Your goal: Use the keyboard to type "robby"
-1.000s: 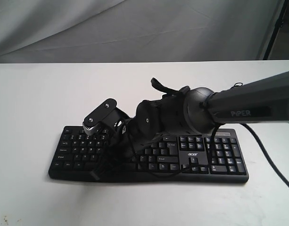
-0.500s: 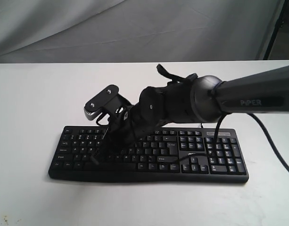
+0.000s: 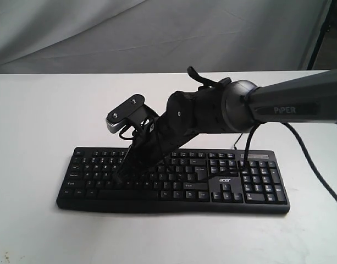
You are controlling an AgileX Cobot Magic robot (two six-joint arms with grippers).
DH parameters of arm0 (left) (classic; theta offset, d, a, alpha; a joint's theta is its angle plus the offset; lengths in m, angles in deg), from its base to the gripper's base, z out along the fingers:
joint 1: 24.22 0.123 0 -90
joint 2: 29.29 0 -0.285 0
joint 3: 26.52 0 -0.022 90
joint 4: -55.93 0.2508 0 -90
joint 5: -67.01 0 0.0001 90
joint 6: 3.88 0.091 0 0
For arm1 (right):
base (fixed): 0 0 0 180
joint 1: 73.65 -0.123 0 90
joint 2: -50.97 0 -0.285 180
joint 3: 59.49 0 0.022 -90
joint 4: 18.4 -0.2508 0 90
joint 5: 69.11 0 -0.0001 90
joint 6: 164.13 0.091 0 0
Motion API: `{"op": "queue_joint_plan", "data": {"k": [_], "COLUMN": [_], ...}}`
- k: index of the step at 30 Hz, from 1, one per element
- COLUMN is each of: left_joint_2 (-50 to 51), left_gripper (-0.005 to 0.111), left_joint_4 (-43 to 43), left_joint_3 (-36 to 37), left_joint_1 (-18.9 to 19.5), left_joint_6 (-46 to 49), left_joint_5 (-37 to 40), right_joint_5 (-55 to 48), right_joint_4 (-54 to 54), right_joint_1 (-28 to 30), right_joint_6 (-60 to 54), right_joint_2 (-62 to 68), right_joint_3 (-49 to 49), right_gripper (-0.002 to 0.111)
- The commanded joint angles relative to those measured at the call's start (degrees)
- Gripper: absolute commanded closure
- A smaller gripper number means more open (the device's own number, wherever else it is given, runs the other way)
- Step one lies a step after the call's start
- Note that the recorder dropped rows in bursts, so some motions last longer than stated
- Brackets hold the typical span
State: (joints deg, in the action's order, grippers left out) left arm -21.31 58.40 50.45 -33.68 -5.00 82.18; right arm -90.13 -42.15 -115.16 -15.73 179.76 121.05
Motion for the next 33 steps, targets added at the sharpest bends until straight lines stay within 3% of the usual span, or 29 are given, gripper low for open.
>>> {"op": "queue_joint_plan", "data": {"k": [1, 33], "left_joint_2": [-0.2, -0.2], "left_gripper": [0.107, 0.107], "left_joint_4": [0.27, 0.27], "left_joint_3": [0.25, 0.25], "left_joint_1": [-0.36, -0.36], "left_joint_6": [-0.16, -0.16], "left_joint_5": [-0.42, -0.42], "right_joint_5": [0.23, 2.13], "right_joint_4": [0.26, -0.43], "right_joint_1": [-0.08, -0.08], "right_joint_6": [-0.01, -0.01], "right_joint_2": [0.53, 2.3], "right_joint_3": [0.38, 0.38], "right_gripper": [0.108, 0.108]}}
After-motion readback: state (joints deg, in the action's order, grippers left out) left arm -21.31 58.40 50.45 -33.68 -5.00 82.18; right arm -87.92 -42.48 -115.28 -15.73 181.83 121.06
